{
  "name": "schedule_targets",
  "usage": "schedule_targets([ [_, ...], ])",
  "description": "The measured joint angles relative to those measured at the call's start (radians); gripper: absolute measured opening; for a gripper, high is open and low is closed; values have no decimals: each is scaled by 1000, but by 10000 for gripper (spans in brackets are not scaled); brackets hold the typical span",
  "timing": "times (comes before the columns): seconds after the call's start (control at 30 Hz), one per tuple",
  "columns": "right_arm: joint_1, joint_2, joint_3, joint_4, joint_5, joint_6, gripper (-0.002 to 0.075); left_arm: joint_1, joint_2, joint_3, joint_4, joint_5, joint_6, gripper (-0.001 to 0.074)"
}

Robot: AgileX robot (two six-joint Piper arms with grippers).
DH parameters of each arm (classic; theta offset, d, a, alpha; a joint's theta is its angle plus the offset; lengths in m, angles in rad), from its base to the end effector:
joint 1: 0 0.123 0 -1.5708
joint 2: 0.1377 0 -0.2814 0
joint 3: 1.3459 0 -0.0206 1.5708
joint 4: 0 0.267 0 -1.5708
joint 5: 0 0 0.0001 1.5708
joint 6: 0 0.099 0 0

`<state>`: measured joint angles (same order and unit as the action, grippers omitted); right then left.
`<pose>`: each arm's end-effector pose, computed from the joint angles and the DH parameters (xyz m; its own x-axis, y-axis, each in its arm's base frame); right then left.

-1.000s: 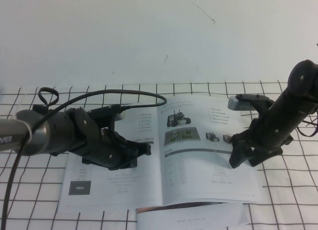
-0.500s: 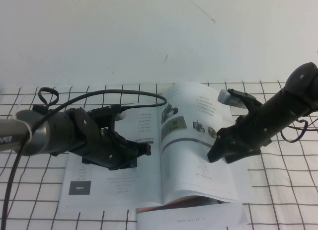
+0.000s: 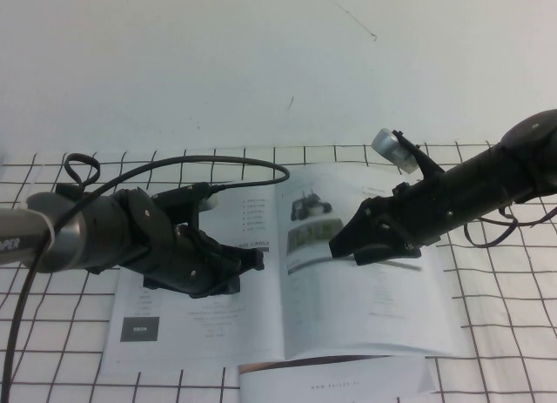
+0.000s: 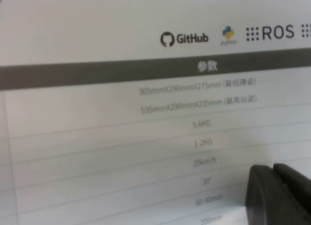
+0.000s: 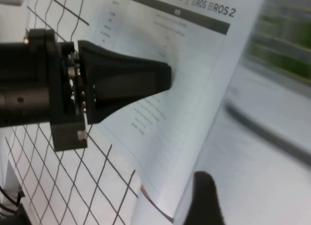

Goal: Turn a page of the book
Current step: Open the closed book

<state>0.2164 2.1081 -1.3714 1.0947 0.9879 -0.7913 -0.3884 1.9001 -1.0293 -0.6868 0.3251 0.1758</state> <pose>0.3957 0.1623 0.1345 -0.9385 -0.1880 -0.2898 -0.3427 0.6108 0.7138 0.3436 -0.1623 0.1168 -0.9228 -0.1155 -0.3677 0.0406 0.9195 -0.3909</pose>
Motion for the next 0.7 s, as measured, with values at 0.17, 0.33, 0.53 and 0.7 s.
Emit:
schedule_targets([
  [0.17,0,0,0,-16,3,0,475,0,0,0,-4,0,0,-3],
  [0.33,-2,-5,0,-81,4,14,475,0,2,0,-6,0,0,-3],
  [0.53,-43,-81,0,-317,-33,139,472,0,2,0,-6,0,-2,-3],
  [0.7,-57,-104,0,-553,-27,255,471,0,2,0,-6,0,-2,-3],
])
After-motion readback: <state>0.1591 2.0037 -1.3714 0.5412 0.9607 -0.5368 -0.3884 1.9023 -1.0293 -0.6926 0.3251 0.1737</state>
